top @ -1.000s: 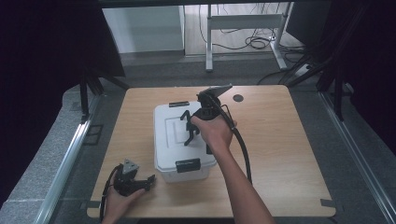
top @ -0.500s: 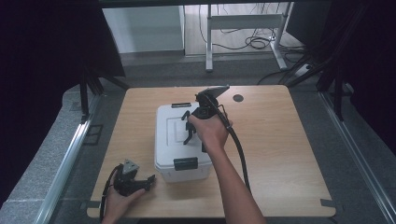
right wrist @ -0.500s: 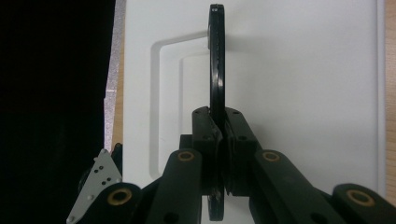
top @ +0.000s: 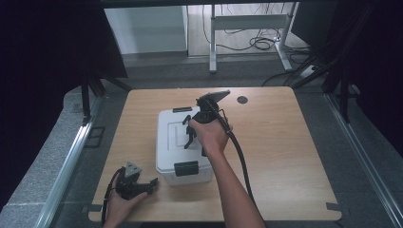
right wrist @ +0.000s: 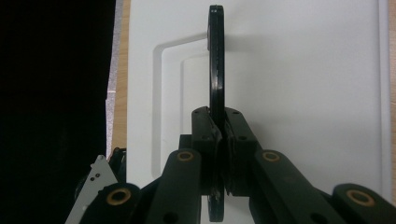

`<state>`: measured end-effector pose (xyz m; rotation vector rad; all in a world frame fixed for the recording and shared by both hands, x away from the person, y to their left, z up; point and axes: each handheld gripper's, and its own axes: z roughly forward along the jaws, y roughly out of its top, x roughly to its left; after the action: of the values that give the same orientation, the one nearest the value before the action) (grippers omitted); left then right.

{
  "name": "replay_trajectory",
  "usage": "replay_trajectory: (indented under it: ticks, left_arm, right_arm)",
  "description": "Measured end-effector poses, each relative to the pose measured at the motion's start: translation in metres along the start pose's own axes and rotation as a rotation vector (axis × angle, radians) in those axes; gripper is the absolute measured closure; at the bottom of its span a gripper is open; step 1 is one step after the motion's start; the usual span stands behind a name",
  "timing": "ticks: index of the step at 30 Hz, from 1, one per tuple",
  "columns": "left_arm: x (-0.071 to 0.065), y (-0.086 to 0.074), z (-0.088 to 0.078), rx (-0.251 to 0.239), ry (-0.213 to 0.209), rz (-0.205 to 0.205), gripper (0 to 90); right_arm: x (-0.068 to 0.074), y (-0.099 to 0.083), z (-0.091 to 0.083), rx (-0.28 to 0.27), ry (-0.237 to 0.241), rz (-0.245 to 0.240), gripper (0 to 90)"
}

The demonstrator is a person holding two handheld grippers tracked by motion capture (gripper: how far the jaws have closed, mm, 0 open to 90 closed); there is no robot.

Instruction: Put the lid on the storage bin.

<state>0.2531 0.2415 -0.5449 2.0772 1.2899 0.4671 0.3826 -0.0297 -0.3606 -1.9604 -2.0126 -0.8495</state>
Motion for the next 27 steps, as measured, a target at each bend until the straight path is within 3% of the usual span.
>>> replay_trajectory:
  ticks: [11, 18, 21, 27]
  left_arm:
    - [0.0, 0.0, 0.0, 0.0, -0.001, 0.0, 12.5]
    - [0.0, 0.0, 0.0, 0.0, 0.0, 0.003, 12.5]
    - [0.0, 0.0, 0.0, -0.001, -0.002, 0.004, 12.4]
    - [0.001, 0.0, 0.0, 0.0, -0.002, 0.005, 12.4]
  right_arm:
    - [0.004, -0.006, 0.002, -0.023, -0.044, -0.05, 84.0]
    - [0.004, -0.01, 0.014, 0.007, -0.047, -0.082, 81.7]
    - [0.003, -0.011, 0.016, 0.004, -0.035, -0.1, 75.2]
    - [-0.007, -0.008, 0.003, -0.033, -0.001, -0.14, 58.2]
